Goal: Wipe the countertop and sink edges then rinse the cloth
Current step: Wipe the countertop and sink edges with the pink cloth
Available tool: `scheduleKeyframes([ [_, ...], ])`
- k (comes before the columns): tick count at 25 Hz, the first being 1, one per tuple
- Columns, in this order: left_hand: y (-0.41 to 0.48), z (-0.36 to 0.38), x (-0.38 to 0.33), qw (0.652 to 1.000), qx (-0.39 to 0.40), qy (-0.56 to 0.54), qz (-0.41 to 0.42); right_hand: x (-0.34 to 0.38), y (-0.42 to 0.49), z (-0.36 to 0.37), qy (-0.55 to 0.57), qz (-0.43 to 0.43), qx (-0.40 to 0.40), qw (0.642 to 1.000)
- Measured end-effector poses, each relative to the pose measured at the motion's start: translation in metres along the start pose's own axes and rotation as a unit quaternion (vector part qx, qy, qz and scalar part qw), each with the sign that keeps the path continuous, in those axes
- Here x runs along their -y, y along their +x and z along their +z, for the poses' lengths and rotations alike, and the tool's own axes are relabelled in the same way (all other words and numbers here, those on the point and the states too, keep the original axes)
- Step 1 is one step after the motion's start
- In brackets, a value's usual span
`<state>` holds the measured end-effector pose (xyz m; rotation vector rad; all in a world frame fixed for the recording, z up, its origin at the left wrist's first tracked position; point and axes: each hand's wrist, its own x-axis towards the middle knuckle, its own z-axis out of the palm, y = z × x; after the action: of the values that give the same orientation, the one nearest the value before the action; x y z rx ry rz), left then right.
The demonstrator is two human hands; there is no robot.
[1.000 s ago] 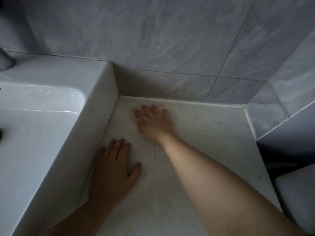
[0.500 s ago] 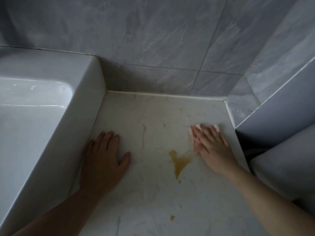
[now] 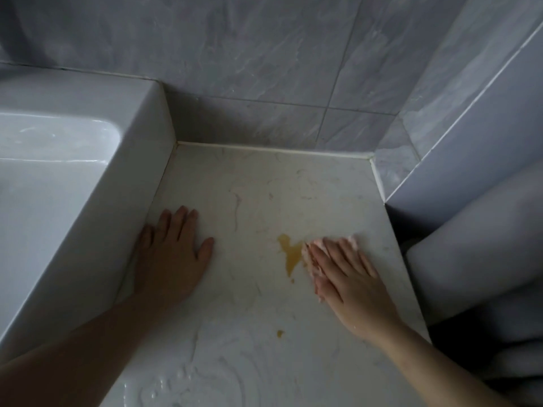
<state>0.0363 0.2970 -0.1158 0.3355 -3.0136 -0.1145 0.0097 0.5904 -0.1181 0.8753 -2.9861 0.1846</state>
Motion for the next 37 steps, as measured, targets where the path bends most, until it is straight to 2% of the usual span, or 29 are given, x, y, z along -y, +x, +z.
scheduleKeyframes([
  [2,-0.013,-0.002,0.001,1.0,0.014,0.0,0.008,-0.012,0.009,-0.001,0.001,0.017,0.014,1.0],
  [4,-0.032,-0.003,0.003,0.999,0.019,0.014,0.022,-0.033,0.052,-0.002,0.02,0.1,-0.001,0.995],
  [7,-0.043,-0.004,0.006,0.999,0.021,0.029,0.033,-0.042,0.102,-0.005,0.029,0.187,0.021,0.982],
  [8,-0.042,-0.005,0.006,0.999,0.024,0.03,0.034,-0.037,0.096,-0.004,0.027,0.172,0.012,0.985],
  [11,-0.041,-0.007,0.006,0.998,0.025,0.039,0.034,-0.001,0.023,0.002,-0.011,0.011,-0.033,0.999],
  [13,-0.041,-0.008,0.004,0.998,0.032,0.036,0.03,-0.007,0.011,0.002,-0.013,-0.047,-0.013,0.999],
  [14,-0.041,-0.009,0.005,0.998,0.036,0.032,0.03,-0.019,0.027,0.0,-0.011,-0.031,0.002,0.999],
  [16,-0.04,-0.008,0.005,0.998,0.037,0.032,0.029,-0.046,0.083,-0.006,0.008,0.094,-0.007,0.995],
  [18,-0.039,-0.008,0.004,0.999,0.034,0.032,0.027,-0.069,0.141,-0.006,0.054,0.214,0.034,0.975],
  [19,-0.04,-0.007,0.004,0.999,0.033,0.031,0.024,-0.069,0.161,-0.006,0.073,0.247,0.059,0.965],
  [21,-0.04,-0.006,0.006,0.999,0.031,0.03,0.022,-0.051,0.17,-0.008,0.076,0.213,0.078,0.971],
  [24,-0.041,-0.007,0.006,0.999,0.034,0.028,0.027,-0.009,0.101,-0.001,0.009,0.026,0.03,0.999],
  [26,-0.041,-0.008,0.005,0.999,0.035,0.027,0.022,0.006,0.044,-0.001,0.005,-0.079,0.005,0.997],
  [28,-0.041,-0.009,0.005,0.999,0.035,0.026,0.021,-0.009,0.044,-0.005,0.007,-0.076,0.024,0.997],
  [29,-0.041,-0.009,0.005,0.999,0.037,0.028,0.022,-0.018,0.065,-0.006,0.01,-0.045,0.015,0.999],
  [31,-0.04,-0.01,0.005,0.998,0.043,0.034,0.021,-0.033,0.126,-0.005,0.033,0.078,0.021,0.996],
  [33,-0.041,-0.012,0.004,0.998,0.055,0.032,0.016,-0.029,0.171,-0.005,0.076,0.176,0.062,0.979],
  [35,-0.041,-0.013,0.003,0.998,0.059,0.027,0.009,-0.007,0.171,-0.008,0.082,0.152,0.079,0.982],
  [37,-0.04,-0.013,0.004,0.998,0.06,0.023,0.008,0.02,0.125,-0.005,0.044,0.046,0.055,0.996],
])
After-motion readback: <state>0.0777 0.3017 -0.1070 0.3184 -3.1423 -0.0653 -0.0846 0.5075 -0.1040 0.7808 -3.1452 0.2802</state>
